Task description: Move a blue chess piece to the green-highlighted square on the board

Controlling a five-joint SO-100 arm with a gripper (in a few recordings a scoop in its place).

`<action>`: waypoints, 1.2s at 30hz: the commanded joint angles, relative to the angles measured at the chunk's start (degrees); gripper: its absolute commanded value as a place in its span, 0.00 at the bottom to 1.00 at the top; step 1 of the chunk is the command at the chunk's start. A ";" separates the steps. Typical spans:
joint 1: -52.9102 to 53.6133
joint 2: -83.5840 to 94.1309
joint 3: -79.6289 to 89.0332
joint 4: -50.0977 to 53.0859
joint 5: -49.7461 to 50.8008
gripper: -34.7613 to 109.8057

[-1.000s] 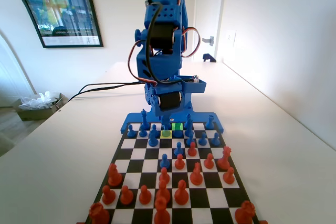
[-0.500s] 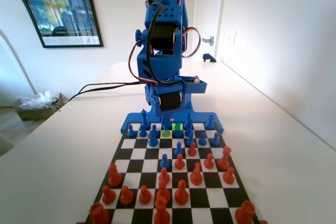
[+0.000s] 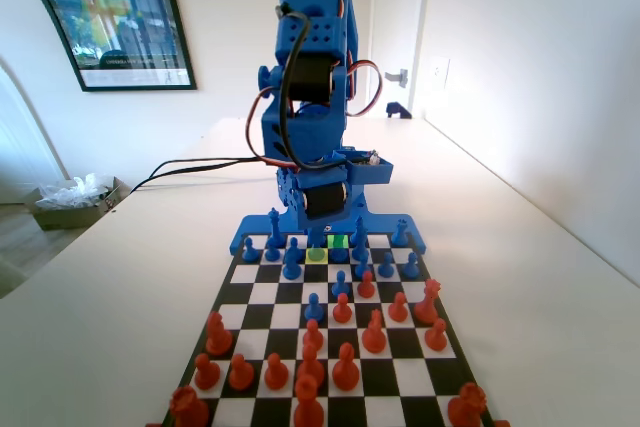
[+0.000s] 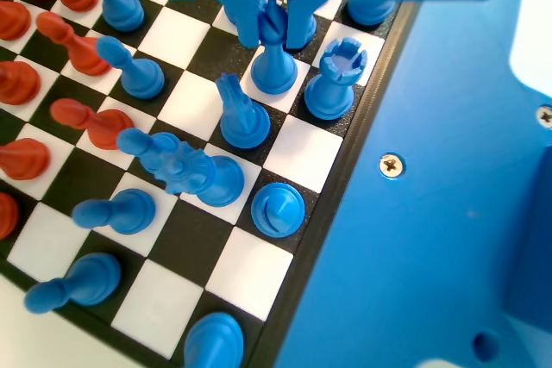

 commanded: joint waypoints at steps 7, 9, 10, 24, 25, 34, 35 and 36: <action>0.53 0.79 -2.20 -0.18 -1.32 0.25; 0.44 0.97 -2.20 -0.18 -1.32 0.25; 0.35 1.23 -2.20 -0.09 -1.32 0.25; -1.93 9.14 -2.20 7.21 -0.26 0.25; -2.11 9.58 -2.20 7.56 -0.18 0.25; -4.57 12.74 -1.76 10.72 0.44 0.25; -4.75 13.36 -1.76 11.16 0.44 0.25; -5.01 13.80 -1.76 11.60 0.53 0.25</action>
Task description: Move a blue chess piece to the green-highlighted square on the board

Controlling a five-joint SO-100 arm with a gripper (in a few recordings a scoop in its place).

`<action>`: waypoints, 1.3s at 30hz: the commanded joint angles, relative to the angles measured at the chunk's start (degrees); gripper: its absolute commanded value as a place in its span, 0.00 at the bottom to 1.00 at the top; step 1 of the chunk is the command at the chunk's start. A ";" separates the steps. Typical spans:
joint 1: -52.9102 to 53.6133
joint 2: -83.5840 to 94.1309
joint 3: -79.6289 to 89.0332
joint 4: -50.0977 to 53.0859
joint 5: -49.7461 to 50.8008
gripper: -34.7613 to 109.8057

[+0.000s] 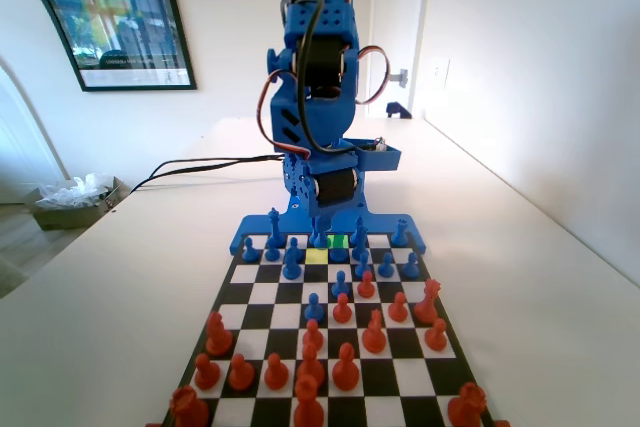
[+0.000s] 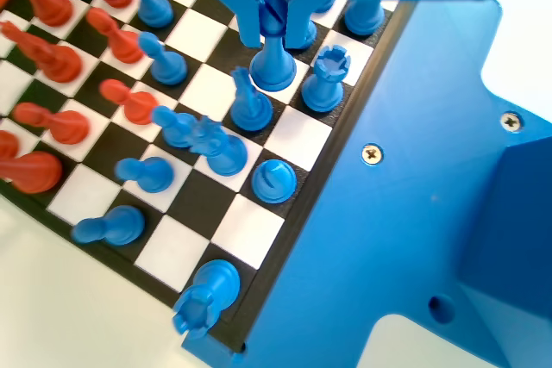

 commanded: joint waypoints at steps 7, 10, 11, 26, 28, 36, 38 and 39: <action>-2.99 6.59 -1.14 4.31 0.97 0.25; -4.66 7.21 -0.53 4.75 1.67 0.25; -5.19 7.47 -0.09 4.83 1.85 0.25; -6.42 9.58 3.43 4.75 -0.53 0.25; -6.94 9.58 3.96 4.39 -0.97 0.25; -7.73 9.58 5.62 2.64 -2.11 0.25; -7.91 9.40 6.15 1.93 -2.55 0.25; -7.91 9.23 6.42 1.58 -2.72 0.25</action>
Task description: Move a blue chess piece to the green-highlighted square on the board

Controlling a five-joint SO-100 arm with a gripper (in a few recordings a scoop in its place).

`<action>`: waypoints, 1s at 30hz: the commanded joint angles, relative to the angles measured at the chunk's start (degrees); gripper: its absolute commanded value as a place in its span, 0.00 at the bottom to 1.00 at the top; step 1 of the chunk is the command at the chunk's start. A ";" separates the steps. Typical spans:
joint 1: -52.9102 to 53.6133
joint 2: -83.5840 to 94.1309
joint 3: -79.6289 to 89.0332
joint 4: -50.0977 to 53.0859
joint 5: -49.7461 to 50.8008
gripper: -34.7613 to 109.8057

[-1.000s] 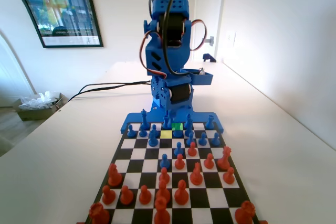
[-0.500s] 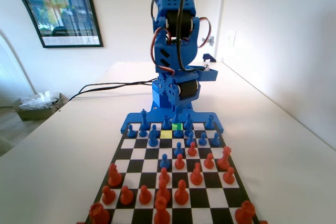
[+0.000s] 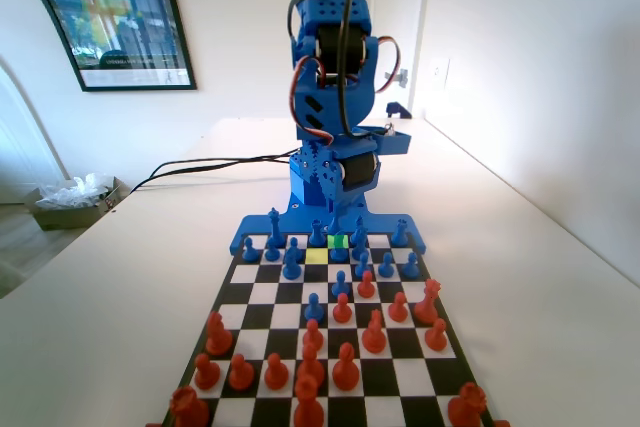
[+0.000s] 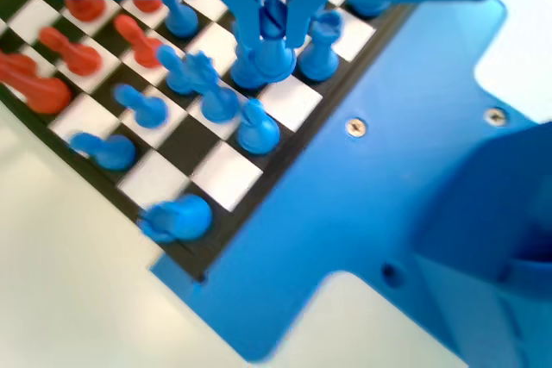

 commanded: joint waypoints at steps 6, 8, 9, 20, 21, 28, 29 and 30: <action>-1.14 -1.23 1.58 -4.48 -1.85 0.25; -1.23 -1.85 2.02 -5.62 -2.20 0.25; -1.32 -2.20 2.29 -6.06 -2.29 0.25; -2.29 -4.04 2.99 -8.26 -2.90 0.25; -2.37 -4.04 3.08 -8.35 -3.08 0.25; -2.99 -4.04 3.34 -8.44 -3.34 0.25; -2.99 -3.96 3.43 -8.44 -3.43 0.25; -2.99 -3.87 3.43 -8.44 -3.43 0.25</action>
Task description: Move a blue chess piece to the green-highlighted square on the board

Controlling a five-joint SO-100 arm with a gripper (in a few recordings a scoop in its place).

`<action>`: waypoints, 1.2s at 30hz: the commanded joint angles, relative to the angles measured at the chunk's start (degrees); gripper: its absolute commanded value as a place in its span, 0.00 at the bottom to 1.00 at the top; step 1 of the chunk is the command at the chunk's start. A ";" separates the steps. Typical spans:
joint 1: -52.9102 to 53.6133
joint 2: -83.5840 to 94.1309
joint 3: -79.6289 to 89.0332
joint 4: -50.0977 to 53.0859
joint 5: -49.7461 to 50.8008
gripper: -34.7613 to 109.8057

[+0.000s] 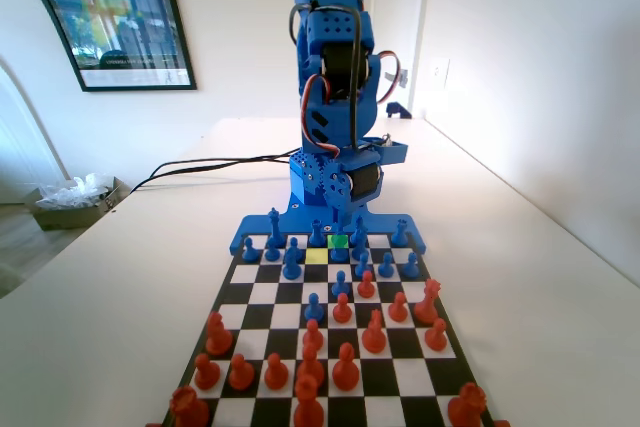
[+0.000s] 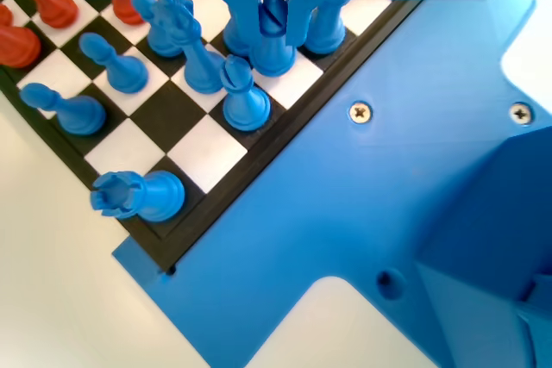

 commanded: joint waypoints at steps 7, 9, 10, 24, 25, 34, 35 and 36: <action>-1.41 0.79 1.32 -1.14 -2.02 0.25; -1.41 0.79 1.76 -1.58 -2.55 0.25; -1.41 0.79 1.85 -1.67 -2.64 0.25; -0.97 0.70 2.81 -2.81 -4.31 0.25; -0.88 0.62 2.99 -3.08 -4.48 0.25; -0.79 0.53 3.96 -4.13 -5.27 0.25; -0.79 0.53 3.96 -4.13 -5.36 0.25; -0.79 0.53 3.96 -4.13 -5.36 0.25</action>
